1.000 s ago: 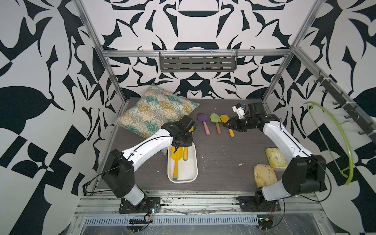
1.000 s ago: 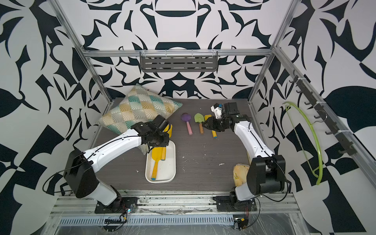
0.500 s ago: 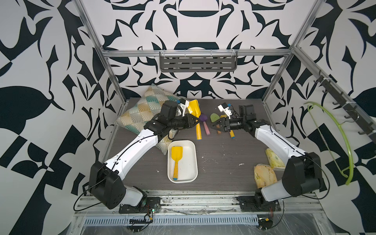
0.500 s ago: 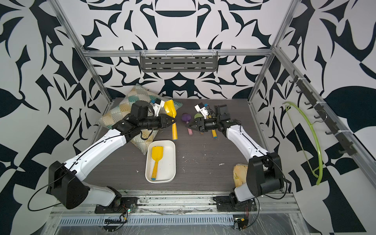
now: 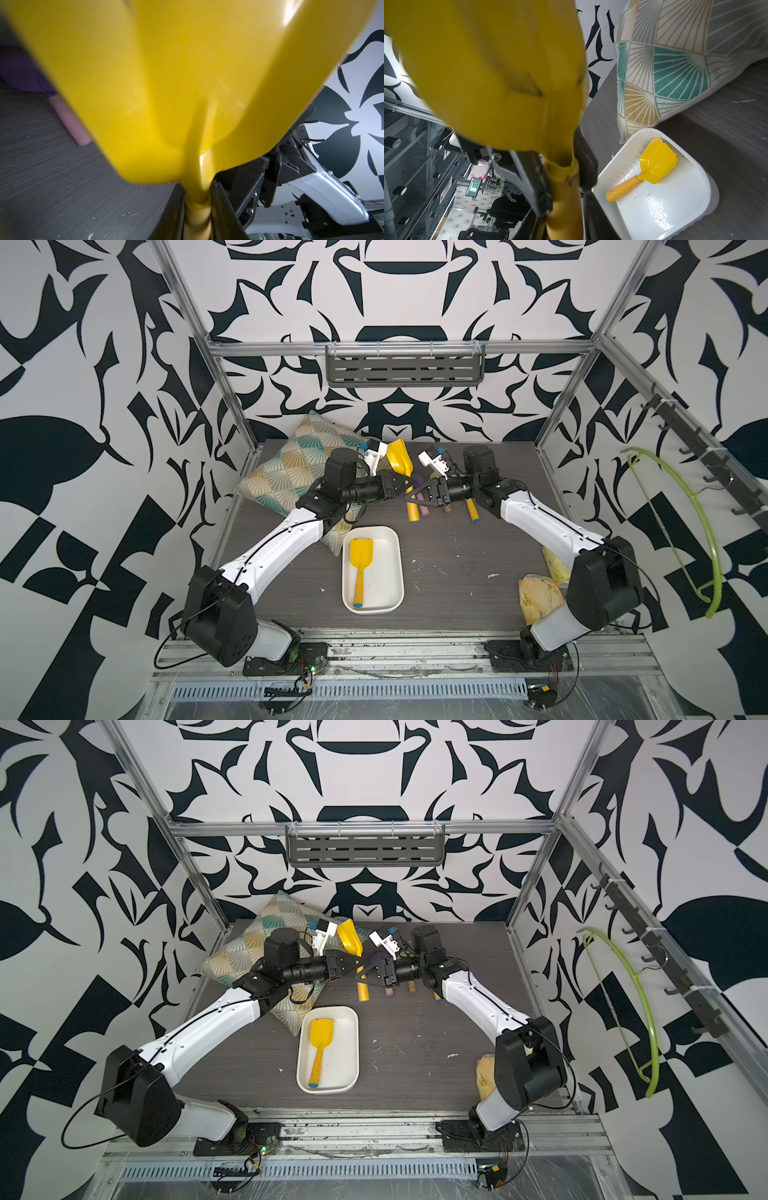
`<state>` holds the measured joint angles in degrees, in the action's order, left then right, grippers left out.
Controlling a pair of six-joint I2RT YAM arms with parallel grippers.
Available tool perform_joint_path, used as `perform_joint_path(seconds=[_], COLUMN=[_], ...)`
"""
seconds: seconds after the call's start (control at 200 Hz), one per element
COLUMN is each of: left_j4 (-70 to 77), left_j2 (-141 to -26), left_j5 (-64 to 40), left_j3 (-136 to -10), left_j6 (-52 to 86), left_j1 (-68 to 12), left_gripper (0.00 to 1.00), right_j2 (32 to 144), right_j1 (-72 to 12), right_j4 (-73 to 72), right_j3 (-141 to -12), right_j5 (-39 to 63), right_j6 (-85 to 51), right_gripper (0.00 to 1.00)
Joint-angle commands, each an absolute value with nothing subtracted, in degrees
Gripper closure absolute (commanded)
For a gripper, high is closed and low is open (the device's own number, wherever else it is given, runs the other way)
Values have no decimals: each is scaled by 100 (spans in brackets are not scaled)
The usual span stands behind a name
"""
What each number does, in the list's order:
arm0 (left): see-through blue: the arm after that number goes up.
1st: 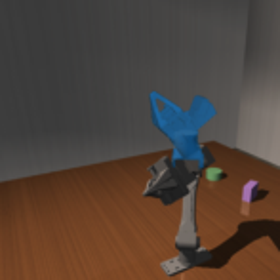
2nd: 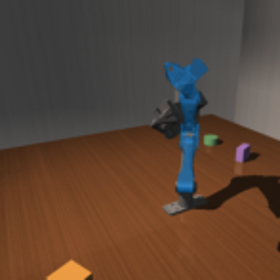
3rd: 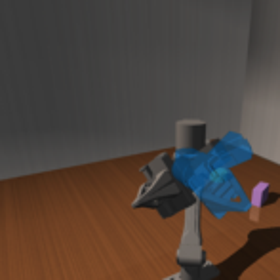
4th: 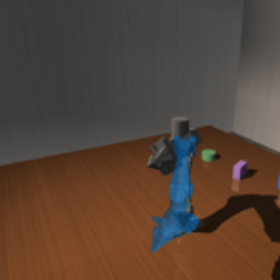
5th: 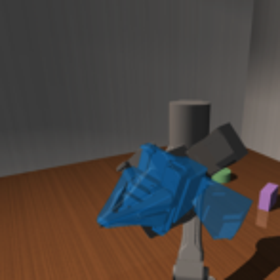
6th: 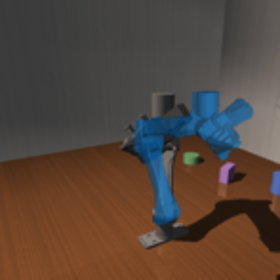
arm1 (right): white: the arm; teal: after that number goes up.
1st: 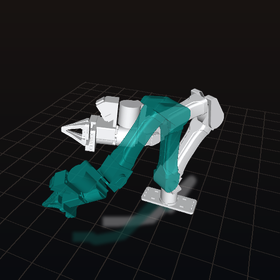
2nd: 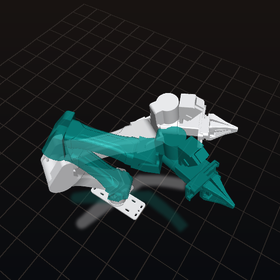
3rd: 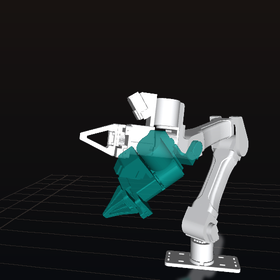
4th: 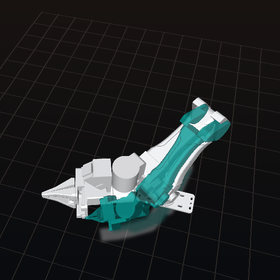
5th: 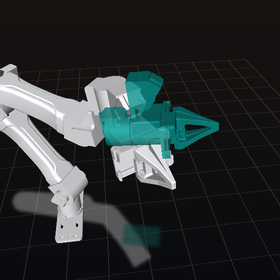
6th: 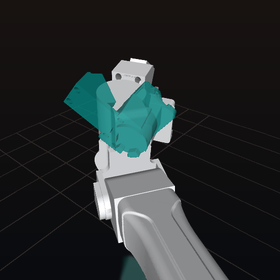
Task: Take the shovel out of the storage box
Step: Place the shovel at the center of the board.
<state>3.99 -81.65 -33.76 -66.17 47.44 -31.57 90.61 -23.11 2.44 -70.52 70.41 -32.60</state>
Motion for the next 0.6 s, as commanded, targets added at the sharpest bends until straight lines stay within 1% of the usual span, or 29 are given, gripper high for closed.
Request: perform_joint_path(seconds=[0.0,0.06,0.12,0.17,0.23,0.275,0.315,0.36,0.455,0.56,0.595], left_j4=[774,843,798,674,434,234,78,-105,-782,-1990,-2284], left_j2=[-8055,-8077,-8062,-8024,-7953,-7881,-7834,-7788,-7753,-7874,-7939], left_j5=[-3560,-3641,-3658,-3595,-3446,-3279,-3104,-2969,-2721,-2191,-2140], left_j3=[-6515,-6495,-6486,-6485,-6494,-6489,-6463,-6444,-6495,-6753,-6821], left_j6=[4793,4878,4879,4825,4678,4572,4521,4523,4395,4139,4023], left_j1=[-3116,-3084,-3068,-3059,-3051,-3045,-3043,-3025,-3015,-3015,-3015], left_gripper=[100,100,100,76,48,33,25,22,21,21,21], right_j2=[9063,9079,9085,9092,9097,9097,9107,9125,9132,9126,9140], right_j1=[-2312,-2315,-2312,-2312,-2306,-2282,-2215,-2105,-1824,-1676,-1628], right_j4=[96,214,602,1000,1561,2094,2705,3502,4795,5775,5922], right_j3=[-7295,-7321,-7407,-7510,-7650,-7802,-7979,-8219,-8666,-9063,-9111], right_j5=[7096,7069,6965,6904,6747,6551,6189,5604,4048,1564,897], right_j6=[-3306,-3239,-2972,-2705,-2340,-1991,-1658,-1259,-744,-420,-331], right_gripper=[82,90,96,99,100,100,100,100,100,100,100])
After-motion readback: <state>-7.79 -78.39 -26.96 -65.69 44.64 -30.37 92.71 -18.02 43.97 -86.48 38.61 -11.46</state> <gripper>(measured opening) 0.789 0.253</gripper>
